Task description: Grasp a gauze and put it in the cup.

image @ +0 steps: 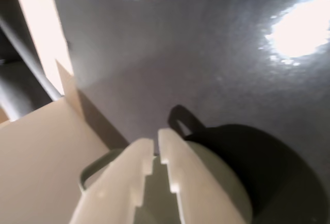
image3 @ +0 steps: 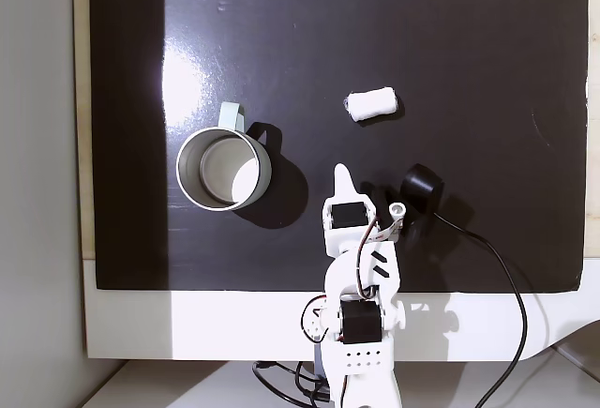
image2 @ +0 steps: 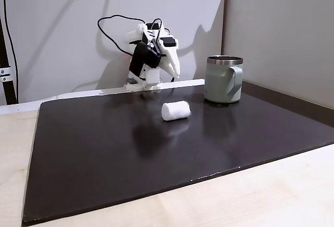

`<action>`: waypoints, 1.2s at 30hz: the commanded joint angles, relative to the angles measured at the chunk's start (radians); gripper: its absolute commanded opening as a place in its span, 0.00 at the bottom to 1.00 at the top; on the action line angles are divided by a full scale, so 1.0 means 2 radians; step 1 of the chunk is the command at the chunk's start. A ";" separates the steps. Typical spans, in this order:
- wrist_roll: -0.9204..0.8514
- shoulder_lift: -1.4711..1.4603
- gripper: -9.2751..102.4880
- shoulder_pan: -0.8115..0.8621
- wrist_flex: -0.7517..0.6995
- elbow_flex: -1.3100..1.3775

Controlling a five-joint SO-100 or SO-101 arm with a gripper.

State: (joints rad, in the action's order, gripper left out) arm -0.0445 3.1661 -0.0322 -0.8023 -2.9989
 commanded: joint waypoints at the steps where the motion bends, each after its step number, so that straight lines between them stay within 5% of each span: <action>1: -0.021 0.003 0.08 0.009 -0.035 0.071; 9: -0.025 -0.238 0.10 0.067 -0.092 0.294; 20: -0.054 -0.475 0.28 0.110 -0.127 0.490; 36: -0.074 -0.656 0.34 0.109 -0.097 0.536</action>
State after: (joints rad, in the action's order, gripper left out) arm -0.1841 1.8807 0.1764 -1.0308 -1.9850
